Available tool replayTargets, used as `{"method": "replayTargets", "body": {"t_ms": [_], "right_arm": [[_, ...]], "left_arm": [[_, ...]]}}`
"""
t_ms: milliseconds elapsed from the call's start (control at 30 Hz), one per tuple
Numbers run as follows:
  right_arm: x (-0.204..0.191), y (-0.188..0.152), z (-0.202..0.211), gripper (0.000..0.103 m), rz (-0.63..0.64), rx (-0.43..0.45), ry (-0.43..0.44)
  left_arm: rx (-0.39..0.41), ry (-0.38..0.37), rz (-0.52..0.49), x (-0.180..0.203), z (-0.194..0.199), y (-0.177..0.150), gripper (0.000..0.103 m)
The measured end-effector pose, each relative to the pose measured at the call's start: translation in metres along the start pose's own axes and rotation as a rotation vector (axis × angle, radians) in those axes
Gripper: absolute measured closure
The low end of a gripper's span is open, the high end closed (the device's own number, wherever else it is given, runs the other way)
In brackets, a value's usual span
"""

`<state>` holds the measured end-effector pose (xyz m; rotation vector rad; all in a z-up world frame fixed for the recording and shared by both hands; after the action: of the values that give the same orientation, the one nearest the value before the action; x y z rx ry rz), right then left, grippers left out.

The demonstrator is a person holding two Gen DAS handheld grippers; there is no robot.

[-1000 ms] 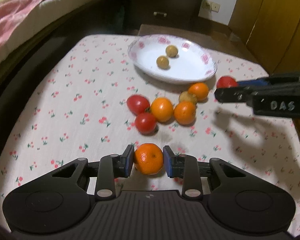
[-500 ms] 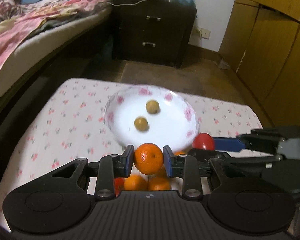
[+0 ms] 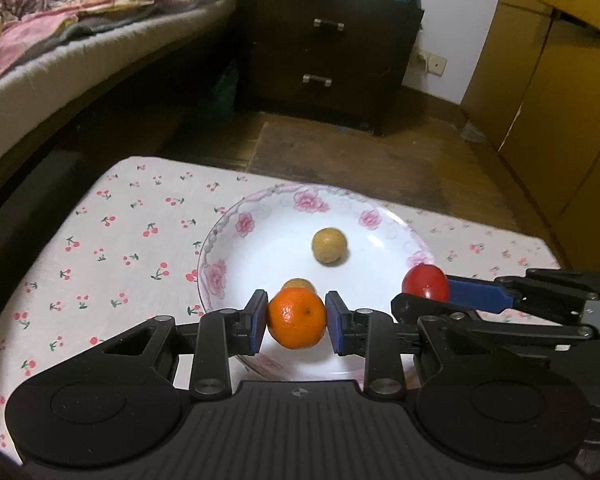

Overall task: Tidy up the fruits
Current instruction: 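Carry the tomato and mandarin over the white bowl with both grippers, then open both grippers to release the tomato and mandarin into the bowl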

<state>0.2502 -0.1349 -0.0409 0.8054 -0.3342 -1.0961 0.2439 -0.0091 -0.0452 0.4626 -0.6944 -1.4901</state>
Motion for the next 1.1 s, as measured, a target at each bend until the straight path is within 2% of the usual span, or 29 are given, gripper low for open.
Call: {"method": "replayTargets", "body": {"t_ms": [200, 500, 733, 867, 933, 1100], "right_arm": [[0.003, -0.008, -0.019, 0.081, 0.016, -0.027, -0.004], [0.000, -0.007, -0.020, 0.080, 0.038, -0.027, -0.010], [0.000, -0.003, -0.015, 0.078, 0.034, -0.012, -0.013], [0.001, 0.000, -0.008, 0.074, 0.031, 0.004, -0.017], [0.001, 0.002, -0.005, 0.073, 0.026, 0.009, -0.015], [-0.002, 0.007, 0.007, 0.072, 0.027, 0.034, -0.013]], "left_arm": [[-0.037, 0.022, 0.000, -0.003, -0.017, -0.010, 0.065], [-0.029, 0.033, -0.005, -0.005, -0.013, -0.009, 0.062], [-0.017, 0.042, 0.000, -0.006, -0.006, -0.004, 0.053], [-0.004, 0.036, -0.001, -0.006, 0.003, 0.000, 0.051], [0.006, 0.033, 0.001, -0.007, 0.008, 0.001, 0.046], [0.026, 0.021, -0.002, -0.007, 0.020, 0.004, 0.045]]}}
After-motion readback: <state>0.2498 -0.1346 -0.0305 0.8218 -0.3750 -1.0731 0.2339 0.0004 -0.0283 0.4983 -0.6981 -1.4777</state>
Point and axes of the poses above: each gripper's, at about its wrist camera, not at the fingertips, and z roughly against the way its jaws point, x to its right, y to its top, the point moved 6 cm from there along -z, roughly the way its jaws point
